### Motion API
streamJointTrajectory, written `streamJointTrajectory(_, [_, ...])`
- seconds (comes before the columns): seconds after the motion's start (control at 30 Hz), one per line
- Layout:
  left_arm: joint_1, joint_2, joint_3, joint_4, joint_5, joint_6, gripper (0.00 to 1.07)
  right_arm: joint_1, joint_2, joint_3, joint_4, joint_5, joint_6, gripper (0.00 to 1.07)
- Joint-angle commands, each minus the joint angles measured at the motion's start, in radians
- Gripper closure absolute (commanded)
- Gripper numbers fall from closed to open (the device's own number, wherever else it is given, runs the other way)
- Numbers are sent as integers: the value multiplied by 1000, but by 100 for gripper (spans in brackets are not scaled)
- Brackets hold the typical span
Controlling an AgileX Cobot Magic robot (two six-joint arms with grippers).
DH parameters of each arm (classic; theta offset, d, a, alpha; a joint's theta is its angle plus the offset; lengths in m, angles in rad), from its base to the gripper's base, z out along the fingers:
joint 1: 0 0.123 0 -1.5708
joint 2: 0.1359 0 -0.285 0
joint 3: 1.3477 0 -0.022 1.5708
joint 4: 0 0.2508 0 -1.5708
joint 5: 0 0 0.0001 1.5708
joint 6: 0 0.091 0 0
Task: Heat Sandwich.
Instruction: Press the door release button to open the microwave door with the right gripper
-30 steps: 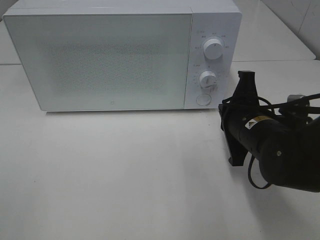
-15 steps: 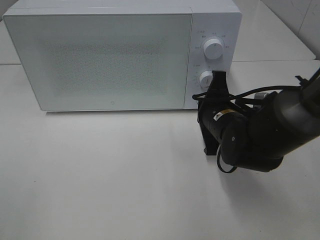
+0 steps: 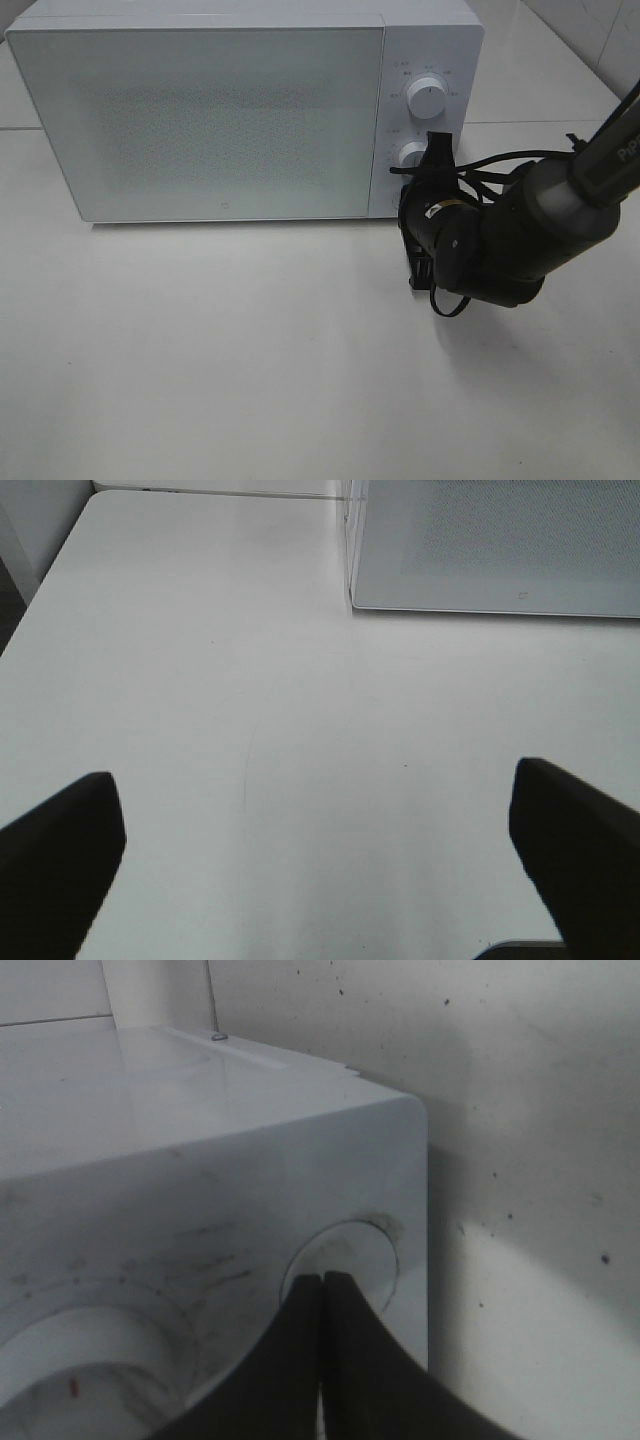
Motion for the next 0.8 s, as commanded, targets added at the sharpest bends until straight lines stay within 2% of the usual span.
streamJointTrajectory(0.03, [3,-4,3,-6,-14,-2,7,-10,12,-17,-17,18,-19,107])
streamJointTrajectory(0.23, [3,-4,3,-6,-14,-2,7,-15,50,-50,-13,5,-22,107])
streamJointTrajectory(0.8, [3,-4,3,-6,-14,-2,7,-15,49,-50,-15,-143,-34,107])
